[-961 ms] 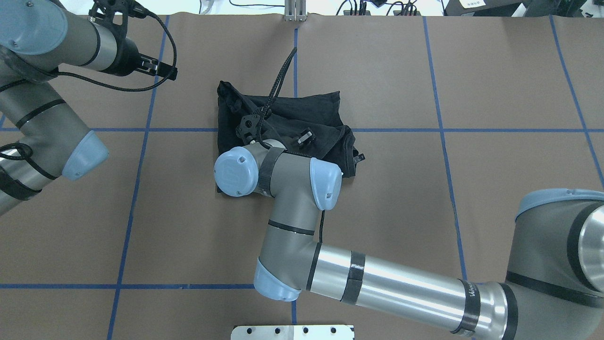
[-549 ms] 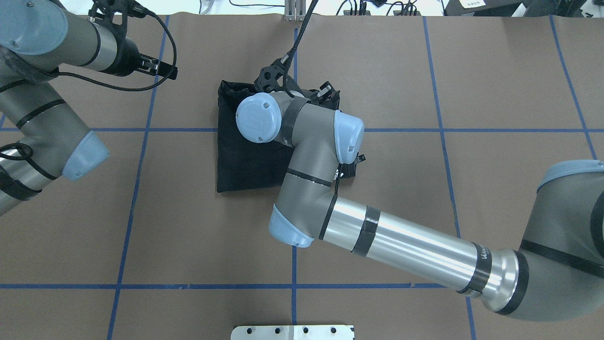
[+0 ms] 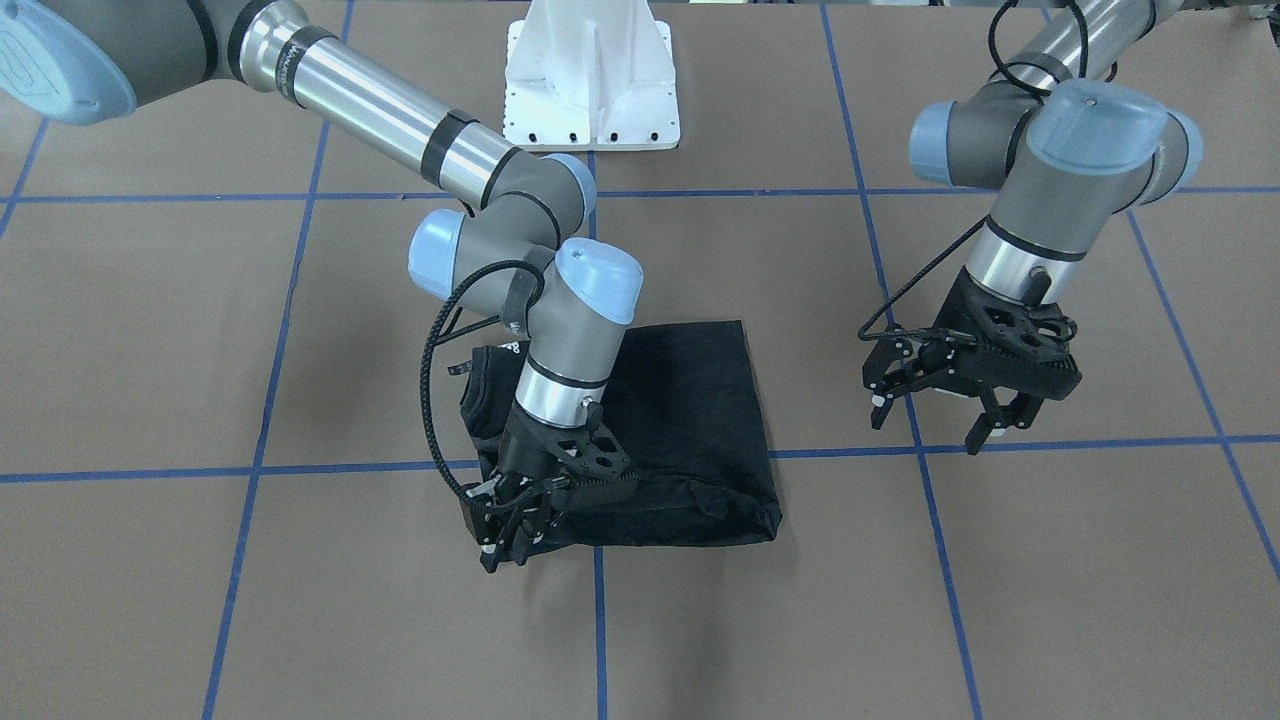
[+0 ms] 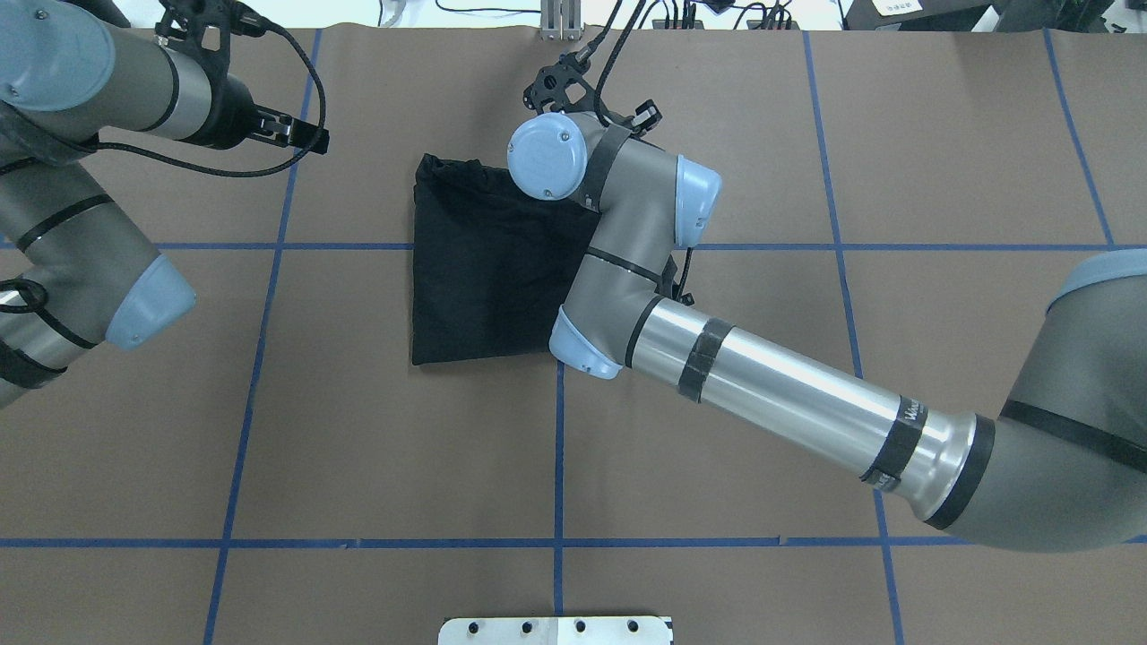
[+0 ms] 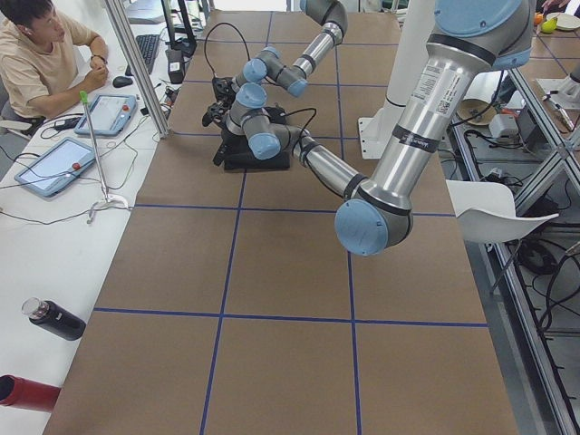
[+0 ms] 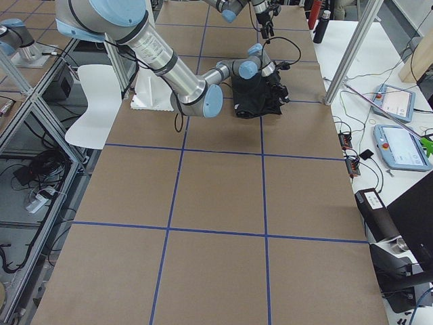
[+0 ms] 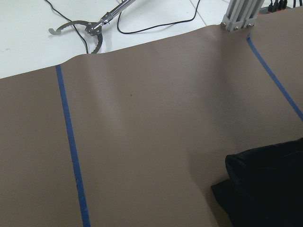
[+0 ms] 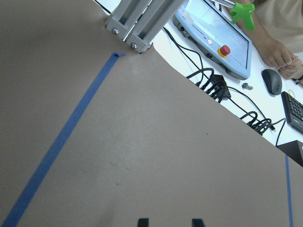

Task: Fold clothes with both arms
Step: 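Press and smooth the folded shirt's top with the right gripper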

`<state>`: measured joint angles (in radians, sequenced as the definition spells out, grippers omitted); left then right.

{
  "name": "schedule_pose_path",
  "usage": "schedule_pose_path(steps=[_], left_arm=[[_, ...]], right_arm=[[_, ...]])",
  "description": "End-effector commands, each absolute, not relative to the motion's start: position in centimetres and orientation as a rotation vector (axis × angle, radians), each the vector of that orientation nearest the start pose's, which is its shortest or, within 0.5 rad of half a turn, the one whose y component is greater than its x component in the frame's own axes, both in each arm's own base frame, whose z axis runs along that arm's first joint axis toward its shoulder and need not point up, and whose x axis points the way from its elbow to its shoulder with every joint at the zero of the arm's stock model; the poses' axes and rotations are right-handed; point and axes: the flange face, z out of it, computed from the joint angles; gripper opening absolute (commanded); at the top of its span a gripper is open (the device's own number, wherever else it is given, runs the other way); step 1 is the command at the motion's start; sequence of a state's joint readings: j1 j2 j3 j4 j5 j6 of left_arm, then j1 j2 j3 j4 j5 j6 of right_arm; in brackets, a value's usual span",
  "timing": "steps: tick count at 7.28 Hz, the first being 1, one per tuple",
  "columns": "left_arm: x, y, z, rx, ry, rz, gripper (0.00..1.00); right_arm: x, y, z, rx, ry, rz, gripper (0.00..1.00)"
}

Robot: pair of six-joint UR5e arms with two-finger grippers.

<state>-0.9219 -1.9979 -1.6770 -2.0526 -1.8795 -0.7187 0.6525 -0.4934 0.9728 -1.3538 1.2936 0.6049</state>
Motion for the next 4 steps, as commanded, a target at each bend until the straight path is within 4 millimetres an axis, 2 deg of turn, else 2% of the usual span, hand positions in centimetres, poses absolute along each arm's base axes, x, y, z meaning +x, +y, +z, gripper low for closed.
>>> schedule_pose_path(steps=[1, 2, 3, 4], left_arm=[[30.7, -57.6, 31.5, 0.602, 0.854, 0.095, 1.00], [30.7, -57.5, 31.5, 0.603, 0.855, 0.095, 1.00], [30.8, -57.5, 31.5, 0.600, 0.856, 0.097, 1.00], [30.8, -57.5, 31.5, 0.600, 0.856, 0.095, 1.00]], right_arm=[[-56.3, -63.9, 14.6, 0.589, -0.382, -0.238, 0.80], [-55.2, -62.3, 13.7, 0.534, -0.392, -0.233, 0.90], [-56.3, -60.5, 15.3, 0.514, -0.400, -0.223, 0.90], [-57.5, -59.3, 16.3, 0.498, -0.395, -0.242, 0.85]])
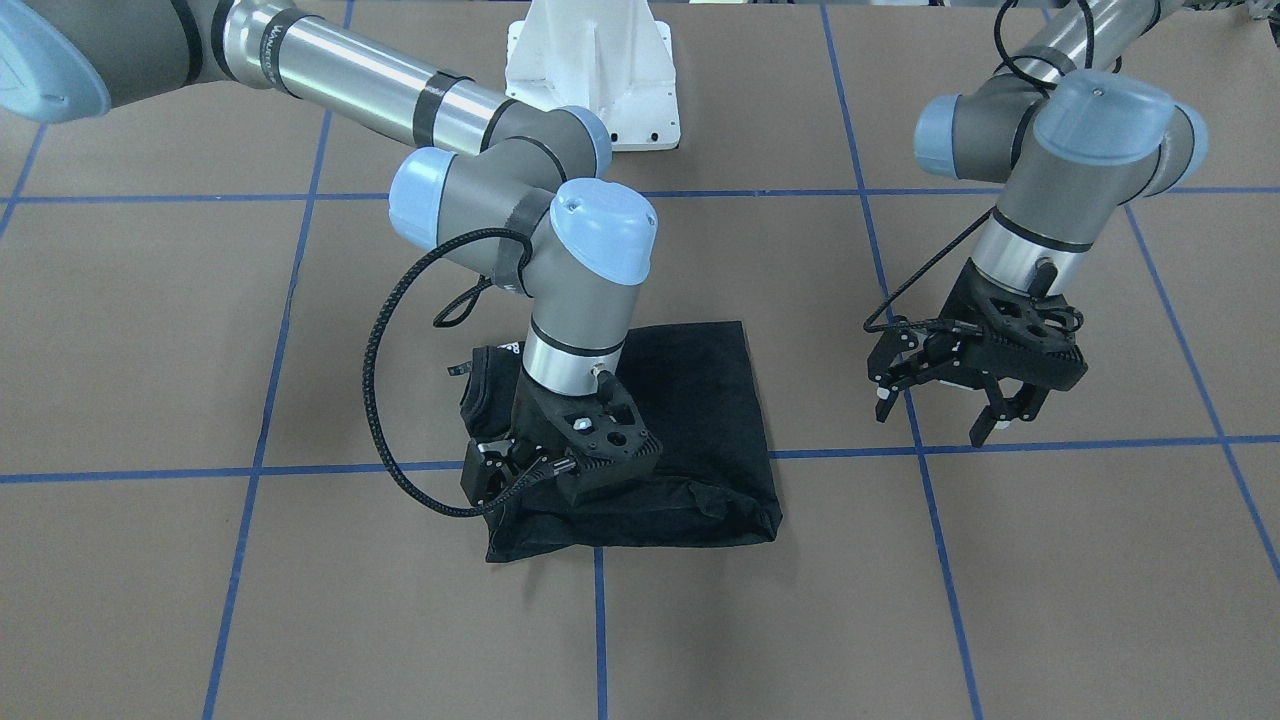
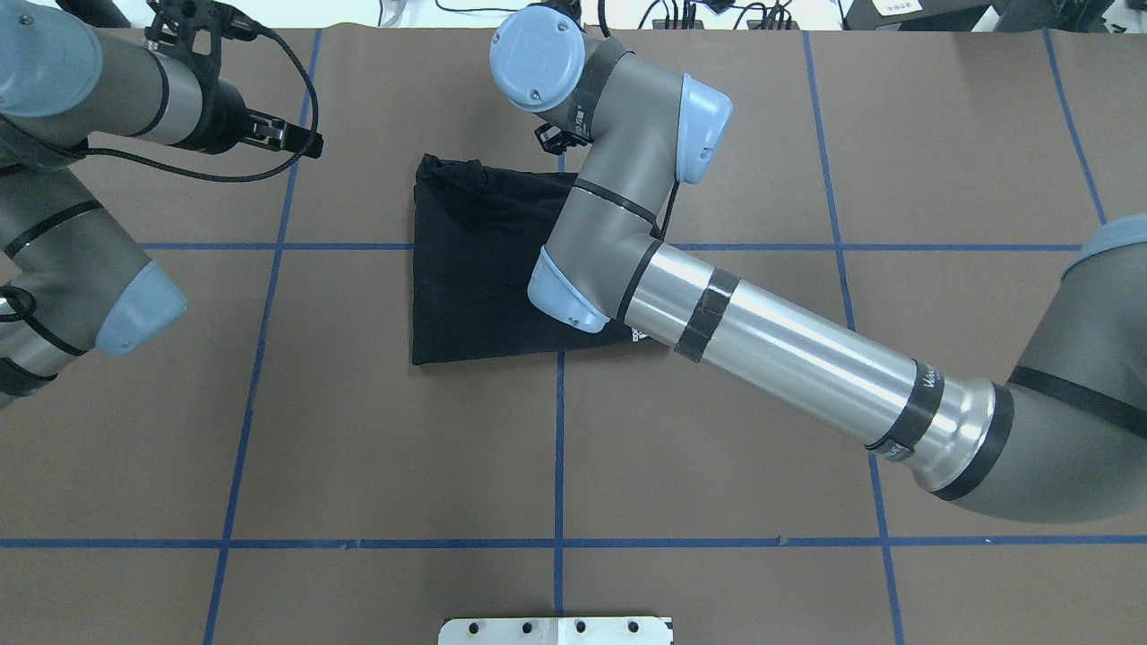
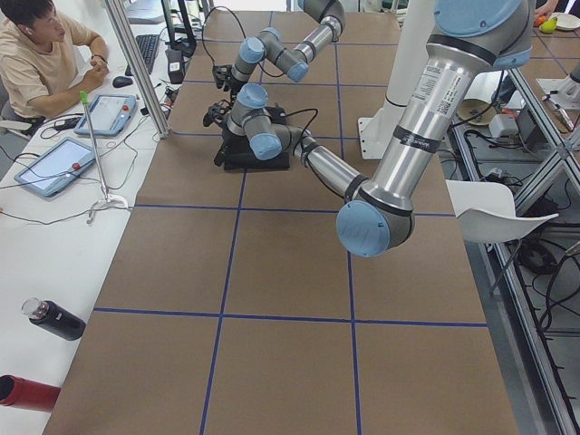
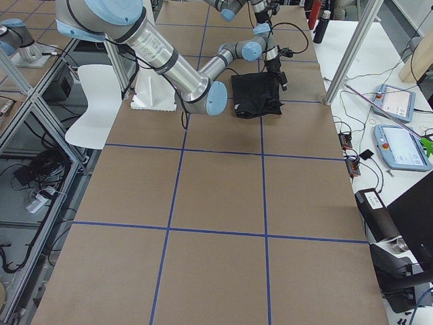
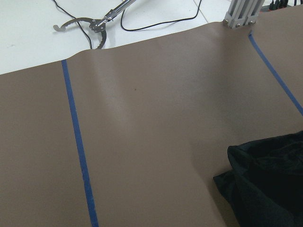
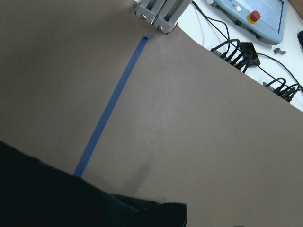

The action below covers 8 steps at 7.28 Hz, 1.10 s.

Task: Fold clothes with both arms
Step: 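Press and smooth the folded shirt's top with the right gripper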

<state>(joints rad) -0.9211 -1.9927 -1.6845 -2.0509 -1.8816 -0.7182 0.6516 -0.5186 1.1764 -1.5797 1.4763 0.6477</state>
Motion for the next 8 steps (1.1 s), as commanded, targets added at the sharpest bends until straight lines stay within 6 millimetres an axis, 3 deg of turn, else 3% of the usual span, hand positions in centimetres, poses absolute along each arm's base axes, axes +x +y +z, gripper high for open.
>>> schedule_pose_path(steps=[1, 3, 4, 5, 6, 8], left_arm=[[30.8, -57.6, 31.6, 0.599, 0.855, 0.094, 1.00], [30.8, -57.5, 31.6, 0.599, 0.856, 0.095, 1.00], [30.8, -57.5, 31.6, 0.596, 0.857, 0.090, 1.00], [30.9, -57.5, 31.7, 0.588, 0.861, 0.078, 1.00], [30.9, -57.4, 31.6, 0.590, 0.863, 0.079, 1.00], [31.0, -57.4, 31.8, 0.584, 0.867, 0.069, 1.00]], right_arm=[[-58.9, -57.7, 16.2, 0.489, -0.411, -0.236, 0.76], [-59.8, -56.8, 17.0, 0.475, -0.418, -0.218, 0.50], [-59.9, -56.7, 18.5, 0.467, -0.402, -0.223, 0.43], [-59.9, -56.6, 19.7, 0.462, -0.389, -0.232, 0.40], [-59.5, -56.4, 19.1, 0.465, -0.398, -0.233, 0.42], [-58.1, -54.6, 15.2, 0.435, -0.479, -0.239, 0.51]])
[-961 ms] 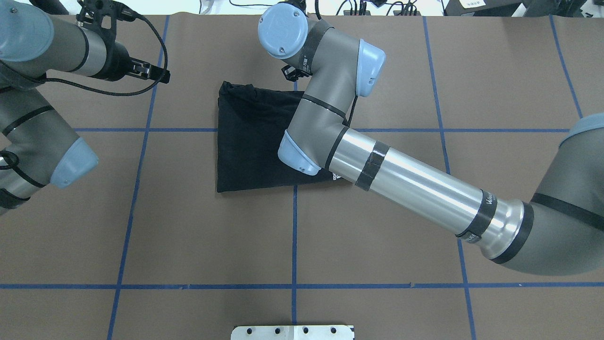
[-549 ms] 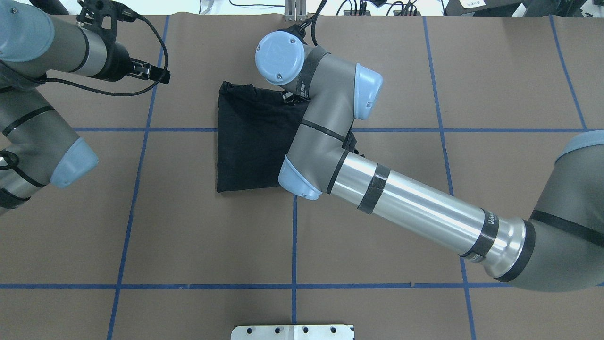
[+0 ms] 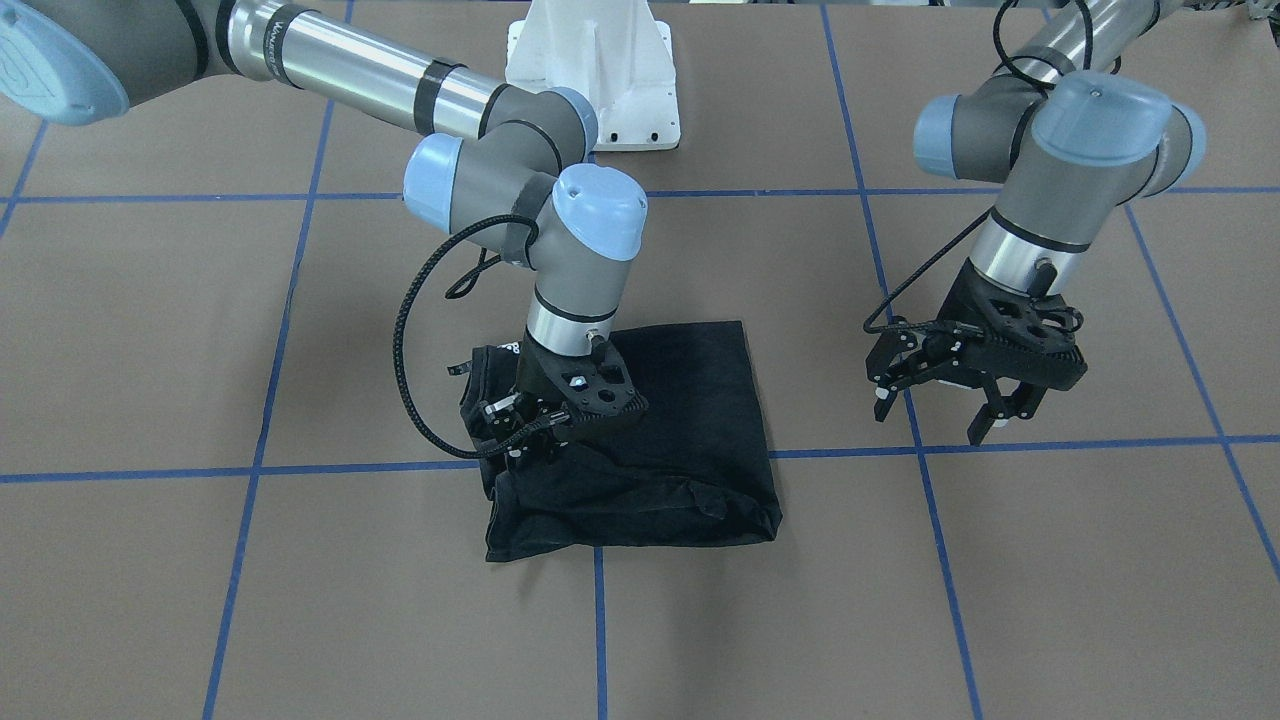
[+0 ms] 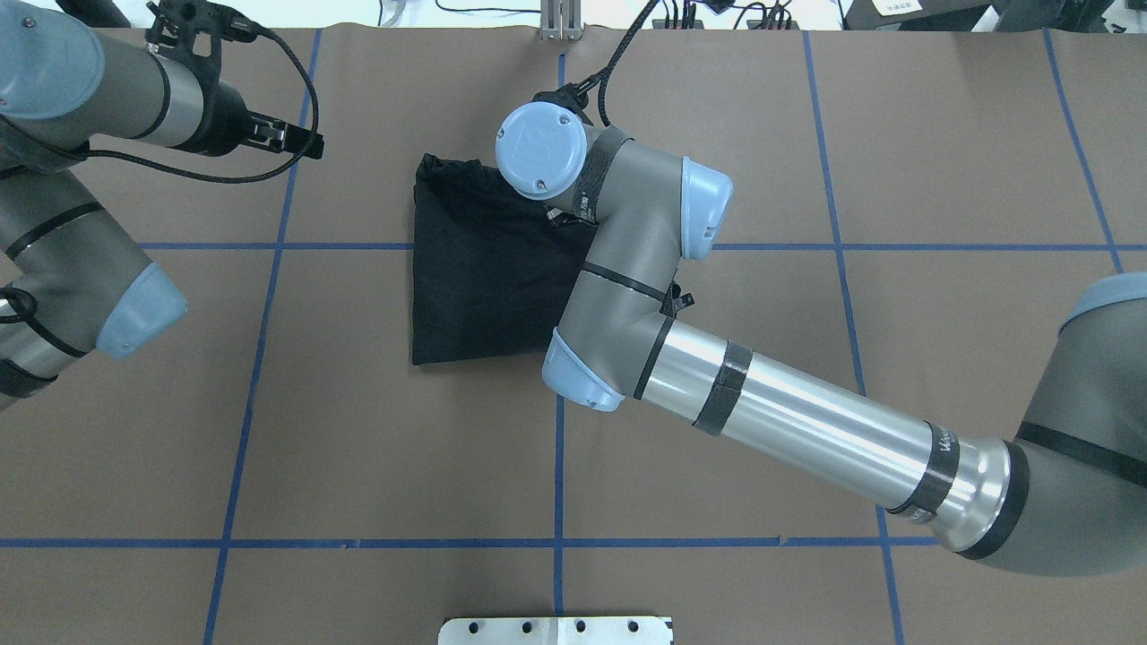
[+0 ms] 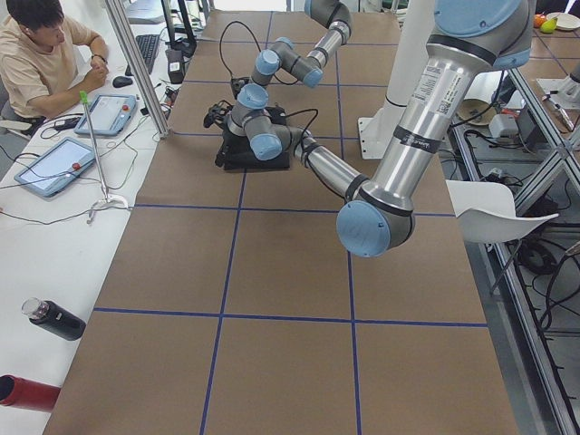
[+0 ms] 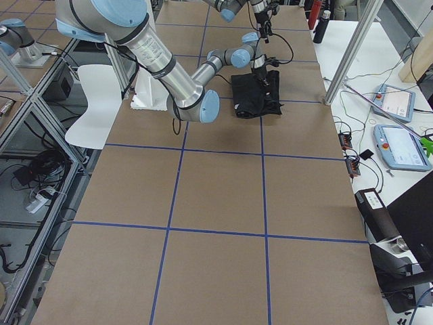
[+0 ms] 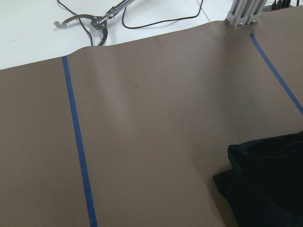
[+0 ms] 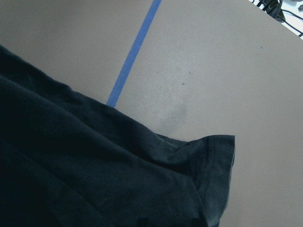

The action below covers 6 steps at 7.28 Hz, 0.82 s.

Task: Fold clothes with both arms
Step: 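Press and smooth the folded shirt's top with the right gripper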

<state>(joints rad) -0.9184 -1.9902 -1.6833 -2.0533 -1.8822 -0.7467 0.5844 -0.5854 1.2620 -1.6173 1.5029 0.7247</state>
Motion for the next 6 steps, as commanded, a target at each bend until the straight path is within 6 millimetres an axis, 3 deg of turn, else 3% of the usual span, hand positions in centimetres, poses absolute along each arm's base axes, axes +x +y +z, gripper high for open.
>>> schedule_pose_path(steps=[1, 3, 5, 6], left_arm=[[31.1, -57.3, 31.8, 0.584, 0.868, 0.069, 1.00], [31.1, -57.3, 31.8, 0.584, 0.868, 0.069, 1.00], [31.1, -57.3, 31.8, 0.584, 0.868, 0.069, 1.00], [31.0, -57.3, 31.8, 0.586, 0.868, 0.069, 1.00]], right_arm=[[-57.1, -53.8, 14.8, 0.414, -0.493, -0.201, 0.53], [-59.5, -51.1, 18.9, 0.367, -0.478, -0.167, 0.53], [-60.4, -52.0, 20.2, 0.392, -0.503, -0.129, 0.51], [-60.6, -54.0, 21.1, 0.425, -0.518, -0.100, 0.50]])
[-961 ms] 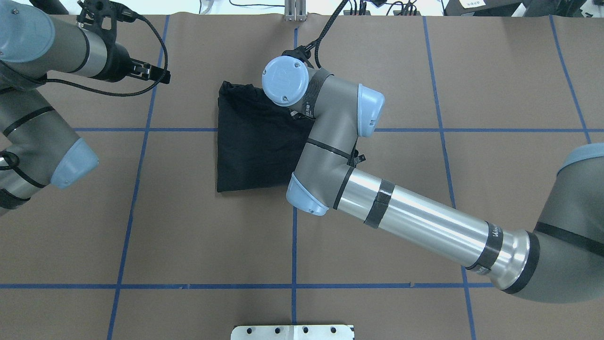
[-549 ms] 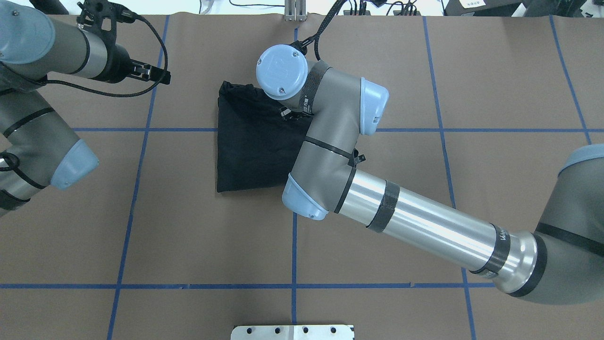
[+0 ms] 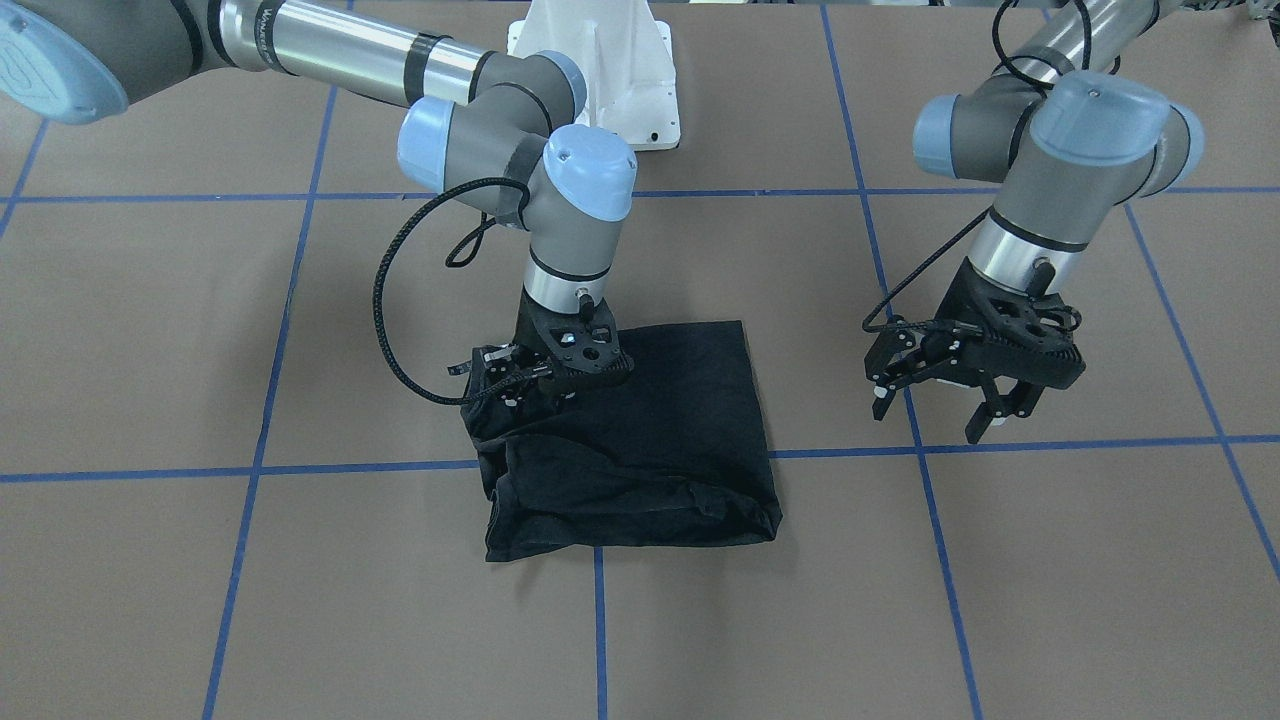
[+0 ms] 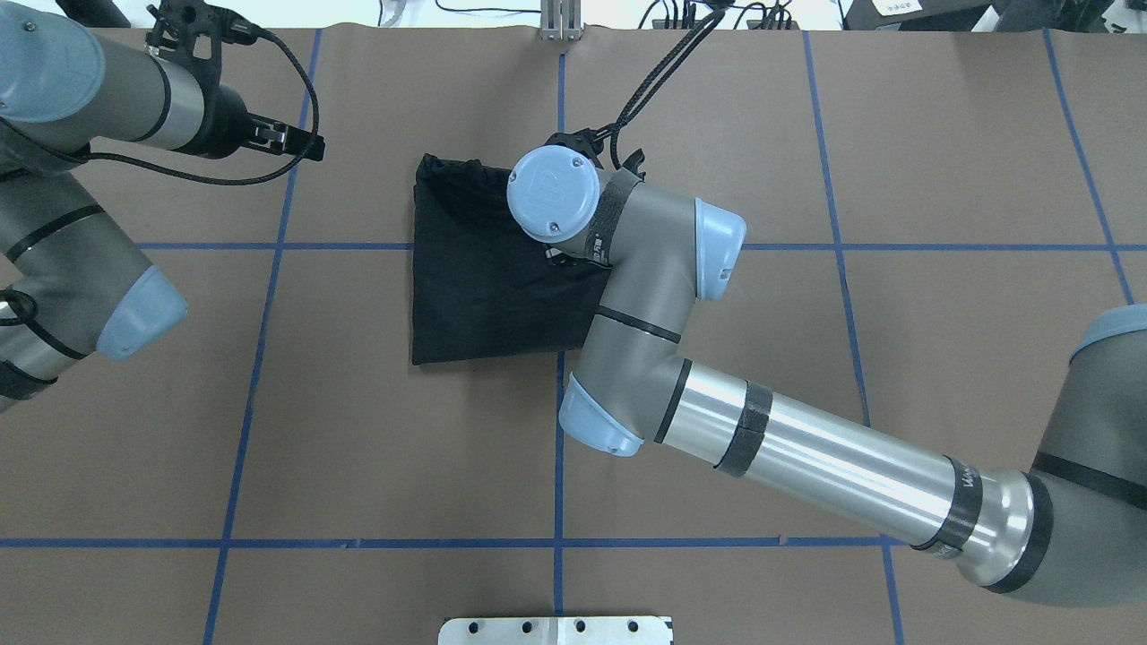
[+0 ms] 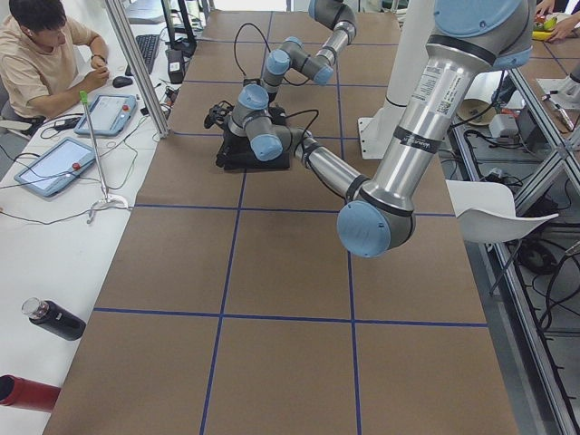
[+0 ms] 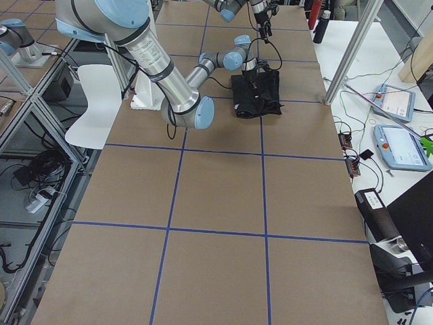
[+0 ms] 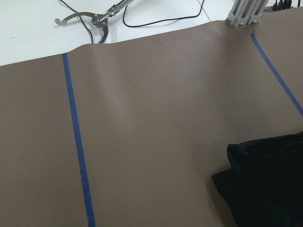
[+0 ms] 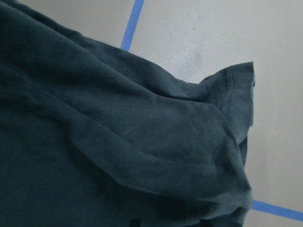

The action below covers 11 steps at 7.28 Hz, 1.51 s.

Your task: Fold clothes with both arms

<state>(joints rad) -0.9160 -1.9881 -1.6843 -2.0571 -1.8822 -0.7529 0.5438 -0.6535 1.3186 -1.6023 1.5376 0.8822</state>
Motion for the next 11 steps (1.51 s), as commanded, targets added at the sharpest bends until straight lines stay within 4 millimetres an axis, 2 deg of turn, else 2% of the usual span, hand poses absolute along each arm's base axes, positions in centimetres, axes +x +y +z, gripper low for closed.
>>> schedule_pose_path(steps=[1, 3, 4, 5, 6, 7, 8, 9, 10, 11], left_arm=[[31.1, -57.3, 31.8, 0.585, 0.868, 0.071, 1.00], [30.6, -56.9, 30.8, 0.597, 0.877, 0.071, 1.00], [30.5, -56.7, 30.3, 0.604, 0.883, 0.072, 1.00], [30.4, -56.7, 30.3, 0.604, 0.881, 0.070, 1.00], [30.4, -56.7, 30.3, 0.604, 0.881, 0.070, 1.00], [30.4, -56.7, 30.3, 0.605, 0.883, 0.073, 1.00], [29.9, -56.1, 30.8, 0.589, 0.870, 0.074, 1.00], [28.7, -54.3, 30.6, 0.570, 0.856, 0.089, 1.00], [27.2, -51.8, 29.4, 0.536, 0.853, 0.125, 1.00], [25.5, -49.8, 28.1, 0.515, 0.805, 0.173, 1.00]], right_arm=[[-60.2, -55.9, 22.7, 0.425, -0.488, -0.081, 0.48], [-59.7, -60.8, 25.0, 0.471, -0.463, -0.025, 0.40], [-59.3, -62.7, 25.4, 0.490, -0.469, -0.002, 0.37], [-58.3, -63.7, 25.2, 0.496, -0.465, 0.013, 0.37], [-57.2, -64.7, 24.5, 0.505, -0.470, 0.033, 0.52], [-56.1, -64.7, 22.6, 0.509, -0.513, 0.043, 0.97], [-54.6, -64.7, 21.4, 0.447, -0.578, 0.031, 0.99], [-51.1, -64.8, 19.6, 0.325, -0.629, 0.027, 0.99], [-47.5, -63.1, 19.4, 0.265, -0.628, 0.022, 1.00], [-42.9, -61.0, 20.1, 0.252, -0.633, 0.036, 1.00]])
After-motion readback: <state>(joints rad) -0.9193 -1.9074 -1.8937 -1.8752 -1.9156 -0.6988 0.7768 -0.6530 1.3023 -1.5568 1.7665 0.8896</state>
